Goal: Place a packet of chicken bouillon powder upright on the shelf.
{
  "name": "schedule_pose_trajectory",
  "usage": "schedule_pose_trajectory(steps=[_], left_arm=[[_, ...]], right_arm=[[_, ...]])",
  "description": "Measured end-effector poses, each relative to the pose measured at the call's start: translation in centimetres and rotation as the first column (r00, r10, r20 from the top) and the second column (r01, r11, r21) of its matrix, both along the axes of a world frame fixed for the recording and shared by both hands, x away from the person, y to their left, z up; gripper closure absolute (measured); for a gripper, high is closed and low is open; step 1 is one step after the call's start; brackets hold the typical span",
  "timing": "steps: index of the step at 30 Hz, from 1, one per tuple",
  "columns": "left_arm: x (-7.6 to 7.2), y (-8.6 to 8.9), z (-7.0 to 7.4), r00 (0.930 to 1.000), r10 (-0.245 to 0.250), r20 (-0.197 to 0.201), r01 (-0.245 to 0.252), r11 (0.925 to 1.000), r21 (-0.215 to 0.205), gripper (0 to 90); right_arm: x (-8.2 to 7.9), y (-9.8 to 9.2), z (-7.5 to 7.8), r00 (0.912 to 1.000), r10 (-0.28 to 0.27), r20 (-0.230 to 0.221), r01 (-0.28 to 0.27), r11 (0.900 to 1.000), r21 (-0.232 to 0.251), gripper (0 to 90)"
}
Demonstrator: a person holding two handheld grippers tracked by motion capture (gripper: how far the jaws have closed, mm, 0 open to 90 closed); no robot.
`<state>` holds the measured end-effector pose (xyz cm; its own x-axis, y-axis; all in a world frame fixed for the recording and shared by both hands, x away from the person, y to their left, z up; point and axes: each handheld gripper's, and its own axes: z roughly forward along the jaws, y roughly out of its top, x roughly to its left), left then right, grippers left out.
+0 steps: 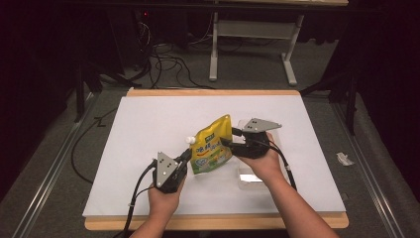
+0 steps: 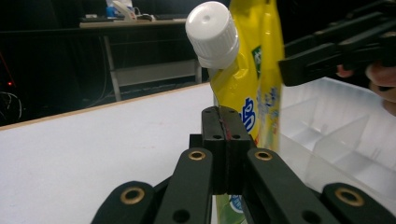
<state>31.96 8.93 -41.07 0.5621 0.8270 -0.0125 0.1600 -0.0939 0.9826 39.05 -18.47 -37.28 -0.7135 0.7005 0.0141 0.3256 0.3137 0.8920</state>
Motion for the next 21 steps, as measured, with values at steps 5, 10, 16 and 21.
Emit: schedule_pose_trajectory(steps=[5,10,16,21], left_arm=[[0.2,0.6,0.5,0.9999,0.010,0.002,-0.010,0.9998,-0.015,90.0],[0.3,1.0,1.0,1.0000,0.005,0.002,-0.005,0.9998,0.020,90.0],[-0.4,1.9,1.3,1.0000,0.000,-0.002,0.001,0.9975,0.071,90.0],[-0.6,3.0,0.4,0.9996,0.020,-0.020,-0.019,0.9997,0.017,90.0]], right_arm=[[-1.5,-1.0,0.6,0.9999,0.015,-0.002,-0.015,0.999,0.040,68.4],[-3.4,-0.7,1.1,0.9996,0.025,0.011,-0.025,0.999,0.029,68.4],[-5.5,0.4,0.7,0.9998,0.016,0.010,-0.016,1.000,0.019,68.6],[-6.8,1.5,-0.3,0.9998,0.020,0.005,-0.020,0.999,0.036,68.6]])
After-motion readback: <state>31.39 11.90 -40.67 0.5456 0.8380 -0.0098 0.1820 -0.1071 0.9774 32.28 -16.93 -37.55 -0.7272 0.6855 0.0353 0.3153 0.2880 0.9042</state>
